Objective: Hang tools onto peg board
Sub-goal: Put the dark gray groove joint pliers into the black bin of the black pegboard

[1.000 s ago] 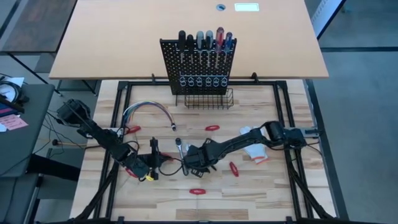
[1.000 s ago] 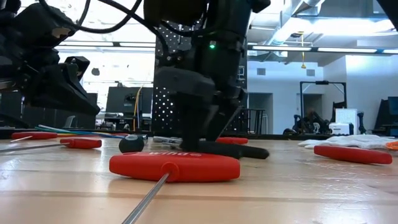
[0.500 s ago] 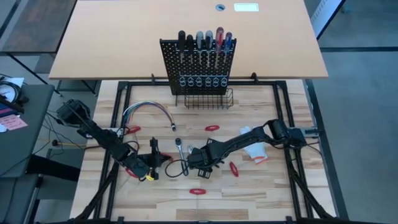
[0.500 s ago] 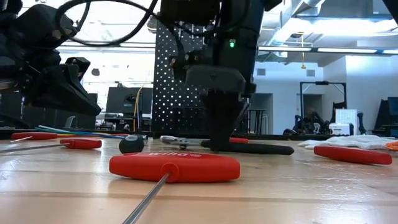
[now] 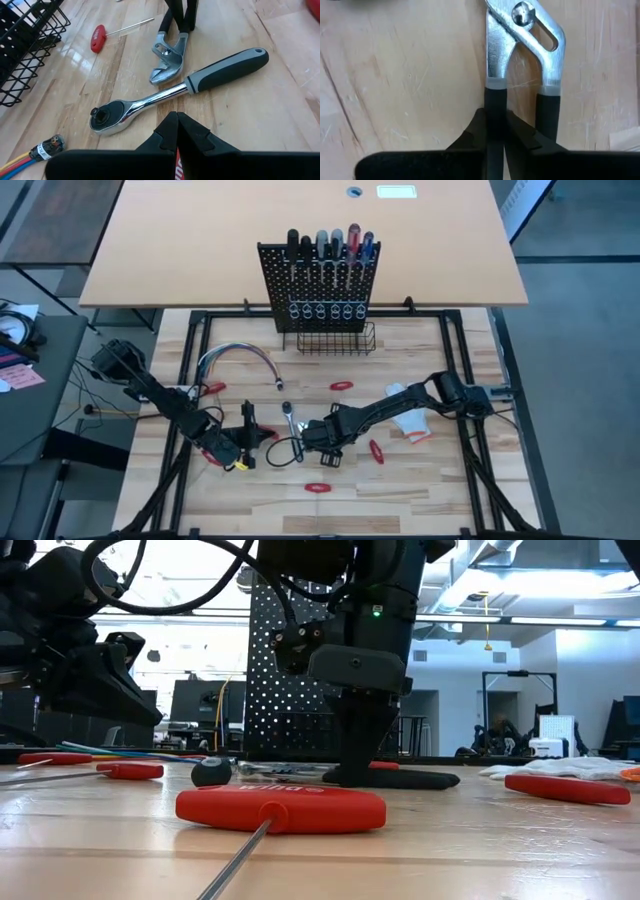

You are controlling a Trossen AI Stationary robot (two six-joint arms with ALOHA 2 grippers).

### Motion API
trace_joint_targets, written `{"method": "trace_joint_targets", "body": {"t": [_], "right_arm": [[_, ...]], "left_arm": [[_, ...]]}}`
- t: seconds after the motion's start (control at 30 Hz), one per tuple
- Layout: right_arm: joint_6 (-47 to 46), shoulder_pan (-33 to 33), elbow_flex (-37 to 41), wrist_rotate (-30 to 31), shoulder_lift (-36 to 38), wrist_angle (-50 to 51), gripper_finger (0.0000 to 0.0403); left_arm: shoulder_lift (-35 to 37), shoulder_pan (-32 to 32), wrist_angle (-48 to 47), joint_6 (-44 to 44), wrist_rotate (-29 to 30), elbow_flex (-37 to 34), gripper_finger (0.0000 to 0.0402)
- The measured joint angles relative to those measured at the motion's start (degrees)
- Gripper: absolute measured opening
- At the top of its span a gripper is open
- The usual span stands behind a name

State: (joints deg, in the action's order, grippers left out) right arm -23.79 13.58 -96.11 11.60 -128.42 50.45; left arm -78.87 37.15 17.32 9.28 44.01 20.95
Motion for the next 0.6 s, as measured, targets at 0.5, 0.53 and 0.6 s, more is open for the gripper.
{"method": "trace_joint_targets", "body": {"t": [0.5,0.53,0.6], "right_arm": [[0.71,0.30,0.00,0.75,0.00,-2.41,0.0169],[1.41,0.29,-0.20,0.79,0.00,-2.22,0.0193],[1.88,0.27,-0.90,0.92,-0.07,-1.54,0.0239]], "left_arm": [[0.00,0.00,0.03,0.00,-0.01,0.00,0.0000],[0.00,0.00,0.02,-0.01,0.00,0.00,0.0000],[0.00,0.00,0.04,0.00,0.00,0.00,0.0000]]}}
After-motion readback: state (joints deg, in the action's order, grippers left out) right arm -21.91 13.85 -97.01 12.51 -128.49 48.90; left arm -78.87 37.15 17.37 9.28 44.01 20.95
